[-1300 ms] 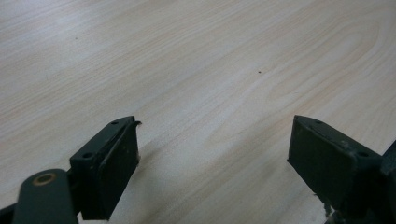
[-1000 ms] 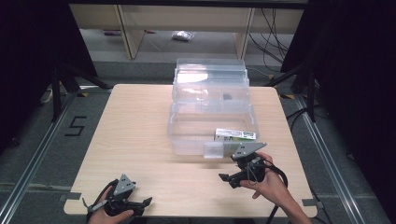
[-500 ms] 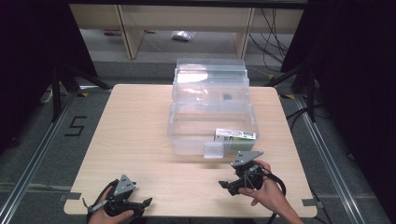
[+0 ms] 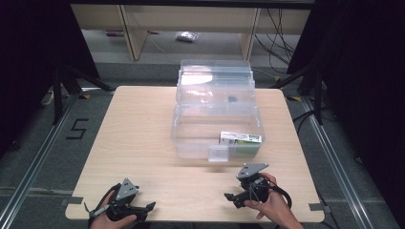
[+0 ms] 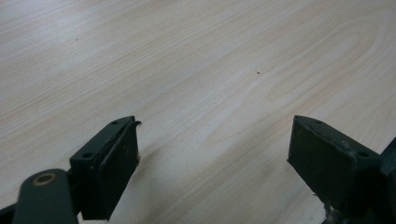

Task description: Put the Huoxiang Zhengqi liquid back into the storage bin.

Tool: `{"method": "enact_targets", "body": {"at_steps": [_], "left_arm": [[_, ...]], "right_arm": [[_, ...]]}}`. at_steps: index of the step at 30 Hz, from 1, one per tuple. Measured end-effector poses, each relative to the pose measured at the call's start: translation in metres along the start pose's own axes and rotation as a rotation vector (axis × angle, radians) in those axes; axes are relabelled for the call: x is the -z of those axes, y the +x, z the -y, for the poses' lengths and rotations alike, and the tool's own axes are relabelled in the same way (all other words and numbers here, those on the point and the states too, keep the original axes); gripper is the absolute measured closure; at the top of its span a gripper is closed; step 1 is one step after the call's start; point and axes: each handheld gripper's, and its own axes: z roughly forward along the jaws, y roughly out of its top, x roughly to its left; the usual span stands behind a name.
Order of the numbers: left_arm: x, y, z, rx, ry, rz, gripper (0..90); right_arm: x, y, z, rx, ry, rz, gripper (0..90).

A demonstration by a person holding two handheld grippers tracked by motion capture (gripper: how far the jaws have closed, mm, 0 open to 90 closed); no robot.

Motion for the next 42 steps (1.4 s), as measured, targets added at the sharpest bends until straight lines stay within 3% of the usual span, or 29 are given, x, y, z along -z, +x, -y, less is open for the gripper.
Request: {"method": "enact_targets", "body": {"at_steps": [5,7,11,12,14,19,21,24,27,29,33,42], "left_arm": [[0.001,0.000,0.000,-0.006,0.005,0.012,15.6],[0.000,0.000,0.000,-0.001,0.000,0.000,15.6],[0.001,0.000,0.000,-0.005,0.005,0.006,15.6],[0.001,0.000,0.000,-0.006,0.005,0.007,15.7],[0.001,0.000,0.000,-0.005,0.006,0.009,15.6],[0.001,0.001,0.000,-0.018,0.012,0.003,15.6],[0.001,0.000,0.000,-0.006,0.005,0.008,15.6],[0.000,0.000,0.000,-0.003,-0.001,-0.001,15.6],[0.000,0.001,0.000,-0.011,0.004,-0.002,15.6],[0.000,0.000,0.000,-0.003,0.001,-0.005,15.6],[0.001,0.000,0.000,-0.011,0.010,0.005,15.6],[0.001,0.001,0.000,-0.015,0.012,0.008,15.6]], "right_arm": [[0.000,0.003,0.008,-0.013,-0.038,0.018,20.7],[0.000,0.005,0.011,-0.043,-0.035,0.010,20.6],[-0.001,0.009,0.019,-0.051,-0.004,0.007,20.8],[-0.001,0.009,0.020,-0.029,-0.010,-0.002,20.8],[-0.001,0.011,0.022,-0.048,-0.024,0.005,20.8],[0.001,0.011,0.025,-0.042,-0.011,0.005,20.3],[0.000,0.013,0.028,-0.082,-0.015,0.015,20.1],[0.000,0.010,0.030,-0.054,-0.016,0.006,20.1],[0.003,0.014,0.032,-0.094,-0.027,0.022,20.1],[0.004,0.013,0.034,-0.074,-0.036,0.017,19.8],[0.005,0.015,0.036,-0.096,-0.004,0.013,19.7],[0.003,0.015,0.038,-0.067,-0.035,0.025,19.3]]}}
